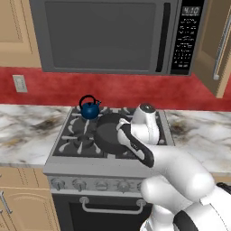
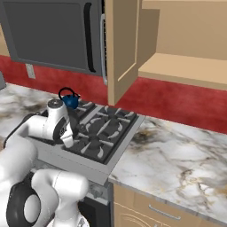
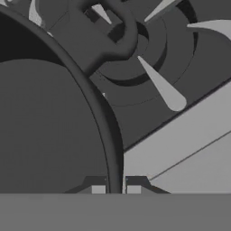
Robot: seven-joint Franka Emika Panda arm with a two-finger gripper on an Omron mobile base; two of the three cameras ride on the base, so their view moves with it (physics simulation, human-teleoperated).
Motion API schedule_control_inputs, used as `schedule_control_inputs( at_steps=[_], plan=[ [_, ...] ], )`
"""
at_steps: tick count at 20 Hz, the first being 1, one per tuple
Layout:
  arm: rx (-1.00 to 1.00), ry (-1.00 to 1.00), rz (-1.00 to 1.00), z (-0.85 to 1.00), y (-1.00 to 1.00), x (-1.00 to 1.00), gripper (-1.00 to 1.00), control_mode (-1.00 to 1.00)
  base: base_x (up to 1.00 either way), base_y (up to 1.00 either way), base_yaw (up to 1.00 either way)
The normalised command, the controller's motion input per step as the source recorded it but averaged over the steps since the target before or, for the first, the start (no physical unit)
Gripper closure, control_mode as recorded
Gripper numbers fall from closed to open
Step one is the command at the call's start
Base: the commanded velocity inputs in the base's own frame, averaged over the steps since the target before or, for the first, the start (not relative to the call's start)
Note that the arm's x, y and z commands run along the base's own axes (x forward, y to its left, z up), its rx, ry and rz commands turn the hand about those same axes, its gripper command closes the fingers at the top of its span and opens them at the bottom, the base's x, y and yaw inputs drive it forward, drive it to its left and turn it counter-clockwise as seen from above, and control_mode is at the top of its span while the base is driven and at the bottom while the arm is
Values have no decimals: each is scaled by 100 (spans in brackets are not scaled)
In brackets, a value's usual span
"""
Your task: Pick the kettle from the cabinet and place it on a stove burner. Then pick the pot from the counter and place it on another stove burner. Finally, turn both burners on.
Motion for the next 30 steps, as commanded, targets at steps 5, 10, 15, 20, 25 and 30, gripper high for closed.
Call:
schedule_control_inputs(
  at_steps=[5,10,15,20,25,30],
  plan=[
    [-1,2,6,11,34,43,100,-100,0,0,0],
    [-3,2,7,11,34,38,100,-100,0,0,0],
    [-3,5,9,7,29,41,100,-100,0,0,0],
    [-3,7,10,0,27,44,100,-100,0,0,0],
    [-2,9,11,0,26,43,100,-100,0,0,0],
    [0,3,13,-4,28,33,100,-100,0,0,0]
  ],
)
